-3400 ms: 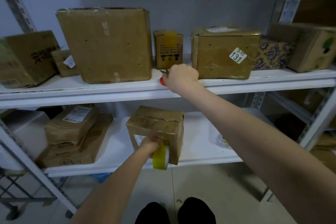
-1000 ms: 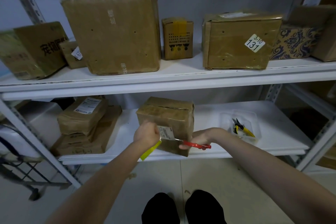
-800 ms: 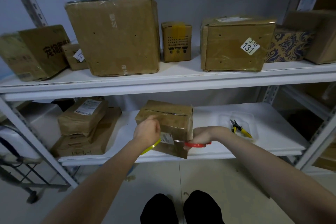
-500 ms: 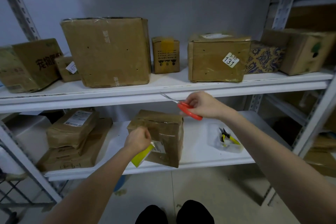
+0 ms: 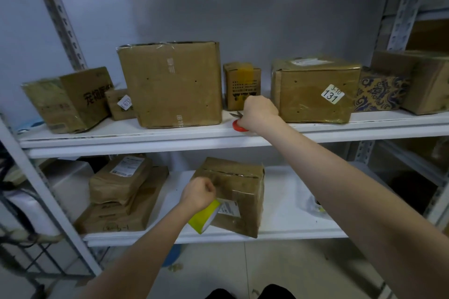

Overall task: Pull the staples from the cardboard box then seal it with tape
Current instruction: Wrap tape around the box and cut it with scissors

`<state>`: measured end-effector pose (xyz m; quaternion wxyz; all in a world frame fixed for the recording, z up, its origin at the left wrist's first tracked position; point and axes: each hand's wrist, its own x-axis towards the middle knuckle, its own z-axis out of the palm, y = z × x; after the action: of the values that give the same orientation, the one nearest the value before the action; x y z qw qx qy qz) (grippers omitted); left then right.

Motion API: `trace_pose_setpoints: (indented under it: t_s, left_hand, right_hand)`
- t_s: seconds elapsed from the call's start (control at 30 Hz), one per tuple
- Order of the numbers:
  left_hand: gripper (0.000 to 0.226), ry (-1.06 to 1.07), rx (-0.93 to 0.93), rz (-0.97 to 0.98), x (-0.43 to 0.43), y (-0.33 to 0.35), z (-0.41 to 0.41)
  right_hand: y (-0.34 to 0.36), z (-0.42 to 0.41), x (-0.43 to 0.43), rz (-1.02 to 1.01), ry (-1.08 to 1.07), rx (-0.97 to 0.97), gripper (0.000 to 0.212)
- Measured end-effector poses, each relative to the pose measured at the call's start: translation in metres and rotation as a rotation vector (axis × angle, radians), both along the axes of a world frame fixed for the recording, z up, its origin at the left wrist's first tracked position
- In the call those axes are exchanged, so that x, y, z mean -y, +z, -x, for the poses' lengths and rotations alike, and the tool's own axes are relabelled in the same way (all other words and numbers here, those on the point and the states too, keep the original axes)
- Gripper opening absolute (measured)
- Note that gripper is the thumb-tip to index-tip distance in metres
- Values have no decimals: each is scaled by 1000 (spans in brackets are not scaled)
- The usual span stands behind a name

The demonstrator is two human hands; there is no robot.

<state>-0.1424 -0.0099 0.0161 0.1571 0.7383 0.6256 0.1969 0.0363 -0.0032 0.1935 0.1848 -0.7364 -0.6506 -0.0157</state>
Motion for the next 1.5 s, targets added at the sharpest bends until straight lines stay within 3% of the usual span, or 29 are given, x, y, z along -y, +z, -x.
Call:
trace_pose_setpoints:
  t_s: [0.1,0.2,0.27,0.37,0.47,0.53,0.83,1.03,1.13,1.23,1.37,1.47,1.5]
  left_hand:
    - [23,-12,24,30,-3,-4,8]
    - [18,15,22,38,-2,-9,12]
    - [13,37,2,30,-2,-15,14]
    - [15,46,13,50,2,-25,19]
    - [15,36,35,97,2,-33,27]
    - [16,33,48,110,0,-36,30]
    - [16,41,65,143,-8,-48,29]
    - [12,24,172,92,-6,-39,21]
    - [23,10,349,65,-2,-26,15]
    - [31,-4,543,37,4,-8,8]
    - [23,-61,710,-21,20,16,6]
    - [9,-83,822,-95,29,35,10]
    - [16,-73,910,-96,30,40,13]
  right_hand:
    - [-18,2,0,-337,130,-3,19]
    - [-54,9,22,-649,534,88,14]
    - [-92,12,29,-619,675,218,15]
    - [-145,7,21,-455,611,261,20]
    - [-173,3,13,-32,423,324,38]
    - [-187,2,9,121,398,372,53]
    - [-217,4,3,-65,383,350,49]
    - [-210,3,1,-92,413,263,41]
    - [-195,13,15,-159,462,-70,27]
    - [-178,29,27,-3,468,-350,20]
    - [-152,38,36,-66,426,-445,10]
    - [-123,42,43,-174,409,-366,13]
    - [-113,43,44,-220,401,-330,13]
